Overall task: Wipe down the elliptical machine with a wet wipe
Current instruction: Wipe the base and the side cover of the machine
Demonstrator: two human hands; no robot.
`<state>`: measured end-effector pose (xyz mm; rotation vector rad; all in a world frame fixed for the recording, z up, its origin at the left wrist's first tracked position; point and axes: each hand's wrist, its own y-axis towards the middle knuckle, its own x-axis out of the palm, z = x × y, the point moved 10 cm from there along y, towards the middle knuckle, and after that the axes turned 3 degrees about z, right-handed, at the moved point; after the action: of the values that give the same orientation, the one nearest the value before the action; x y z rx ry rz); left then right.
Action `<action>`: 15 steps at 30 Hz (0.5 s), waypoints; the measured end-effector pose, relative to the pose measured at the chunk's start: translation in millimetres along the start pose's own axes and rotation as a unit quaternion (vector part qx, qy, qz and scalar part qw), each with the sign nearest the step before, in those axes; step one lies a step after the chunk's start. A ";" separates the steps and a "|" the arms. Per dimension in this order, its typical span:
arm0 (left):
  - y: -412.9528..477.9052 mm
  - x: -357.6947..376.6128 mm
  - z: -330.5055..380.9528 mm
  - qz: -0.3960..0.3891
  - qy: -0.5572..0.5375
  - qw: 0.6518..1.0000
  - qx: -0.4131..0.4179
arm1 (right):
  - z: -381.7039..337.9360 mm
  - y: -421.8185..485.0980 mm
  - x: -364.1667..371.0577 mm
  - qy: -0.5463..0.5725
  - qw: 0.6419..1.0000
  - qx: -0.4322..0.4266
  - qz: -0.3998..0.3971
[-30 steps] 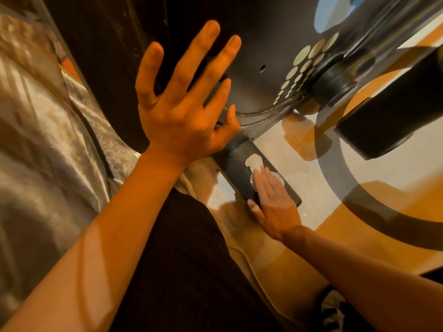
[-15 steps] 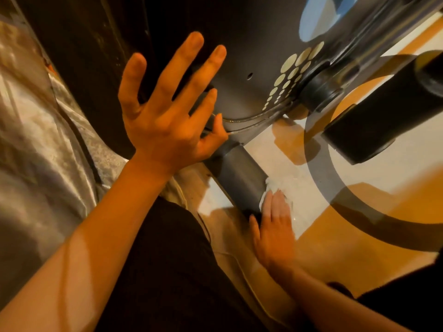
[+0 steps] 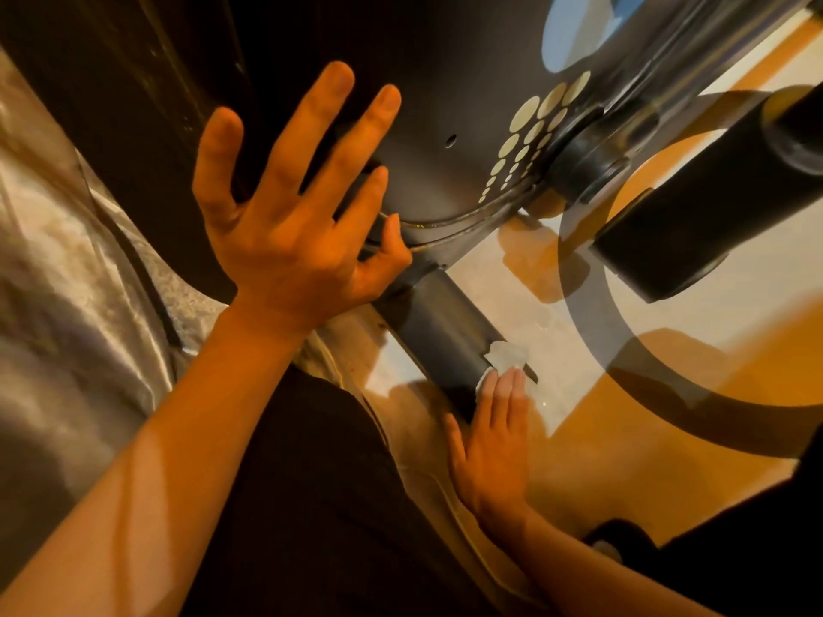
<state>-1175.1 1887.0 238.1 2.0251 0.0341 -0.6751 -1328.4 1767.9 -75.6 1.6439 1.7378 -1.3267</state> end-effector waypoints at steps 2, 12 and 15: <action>0.1 0.0 -0.5 -0.001 0.001 1.000 0.000 | -15.9 17.3 6.0 -0.050 0.994 -0.087 -0.044; 1.3 1.6 1.3 -0.016 -0.008 1.000 -0.002 | -66.4 102.6 2.3 -0.123 0.972 -0.187 -0.075; 0.8 1.2 0.6 -0.011 0.002 1.000 0.000 | -10.1 60.1 -15.5 -0.047 0.998 -0.045 -0.016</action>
<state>-1174.2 1885.7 237.9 2.0287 0.0590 -0.6857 -1266.2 1759.3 -79.5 1.4854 1.7496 -1.2987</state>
